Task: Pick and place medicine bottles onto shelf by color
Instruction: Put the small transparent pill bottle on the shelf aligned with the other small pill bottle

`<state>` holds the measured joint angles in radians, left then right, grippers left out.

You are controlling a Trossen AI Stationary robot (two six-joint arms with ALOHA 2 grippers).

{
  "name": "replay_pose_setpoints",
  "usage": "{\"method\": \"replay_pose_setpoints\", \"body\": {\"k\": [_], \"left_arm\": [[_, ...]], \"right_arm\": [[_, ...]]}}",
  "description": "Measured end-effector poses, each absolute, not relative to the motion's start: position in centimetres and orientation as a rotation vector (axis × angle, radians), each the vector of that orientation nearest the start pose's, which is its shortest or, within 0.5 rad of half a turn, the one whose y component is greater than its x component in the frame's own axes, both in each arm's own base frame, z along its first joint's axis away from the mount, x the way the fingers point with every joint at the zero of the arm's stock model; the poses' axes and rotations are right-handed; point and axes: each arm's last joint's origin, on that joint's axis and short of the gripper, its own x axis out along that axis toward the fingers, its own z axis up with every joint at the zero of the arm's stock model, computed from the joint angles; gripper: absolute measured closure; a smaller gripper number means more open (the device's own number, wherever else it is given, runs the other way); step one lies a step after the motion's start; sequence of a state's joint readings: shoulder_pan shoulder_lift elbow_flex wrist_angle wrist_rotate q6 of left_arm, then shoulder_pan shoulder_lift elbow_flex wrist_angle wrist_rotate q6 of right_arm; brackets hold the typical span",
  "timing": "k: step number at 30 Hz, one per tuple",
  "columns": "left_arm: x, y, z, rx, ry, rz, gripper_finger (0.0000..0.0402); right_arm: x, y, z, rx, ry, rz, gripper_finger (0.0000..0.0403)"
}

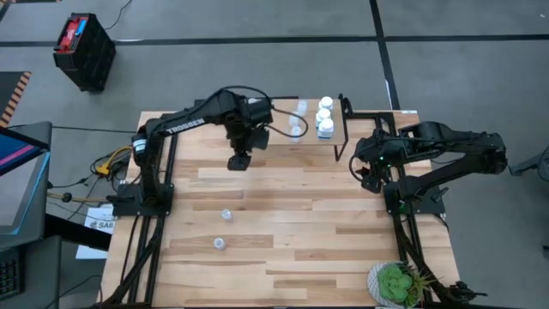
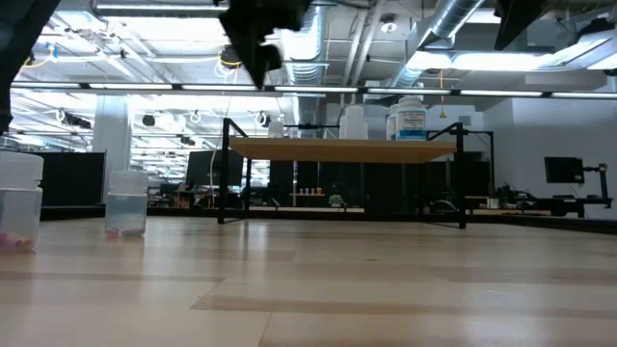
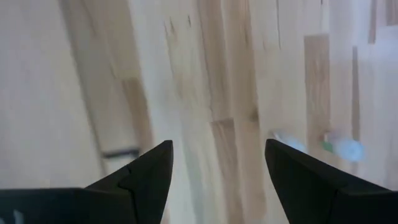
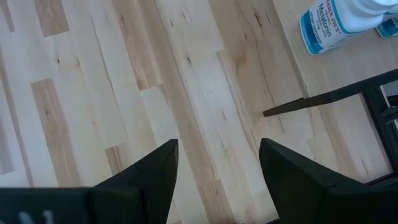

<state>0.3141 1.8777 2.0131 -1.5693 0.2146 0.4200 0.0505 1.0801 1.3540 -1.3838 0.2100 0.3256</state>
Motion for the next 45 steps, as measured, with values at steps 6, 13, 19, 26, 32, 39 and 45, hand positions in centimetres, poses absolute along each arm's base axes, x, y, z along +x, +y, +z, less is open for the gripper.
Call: {"method": "replay_pose_setpoints", "body": {"k": [6, 13, 19, 26, 32, 39, 45], "left_arm": [[30.3, 8.2, 32.9, -0.138, 1.489, -0.187, 0.0161], [27.3, 4.0, 30.4, -0.159, 1.523, -0.19, 0.0161], [25.6, 1.0, 29.0, -0.114, 1.386, -0.166, 0.0162], [25.3, -0.7, 26.1, -0.081, 1.138, -0.023, 0.0162], [24.5, -1.2, 23.1, -0.083, 1.177, 0.018, 0.0162], [24.2, -2.5, 22.5, -0.082, 1.197, -0.058, 0.0162], [23.8, -4.0, 22.2, -0.029, 1.211, -0.099, 0.0162]], "right_arm": [[15.8, 0.2, 37.4, 0.147, 1.064, -0.319, 0.0155], [15.9, 0.2, 37.5, 0.148, 1.057, -0.318, 0.0155], [15.9, 0.2, 37.5, 0.148, 1.054, -0.318, 0.0155], [15.9, 0.2, 37.5, 0.148, 1.052, -0.317, 0.0155], [15.9, 0.2, 37.5, 0.149, 1.051, -0.318, 0.0155], [15.9, 0.2, 37.5, 0.149, 1.048, -0.317, 0.0155], [15.9, 0.2, 37.5, 0.149, 1.049, -0.317, 0.0155]]}}
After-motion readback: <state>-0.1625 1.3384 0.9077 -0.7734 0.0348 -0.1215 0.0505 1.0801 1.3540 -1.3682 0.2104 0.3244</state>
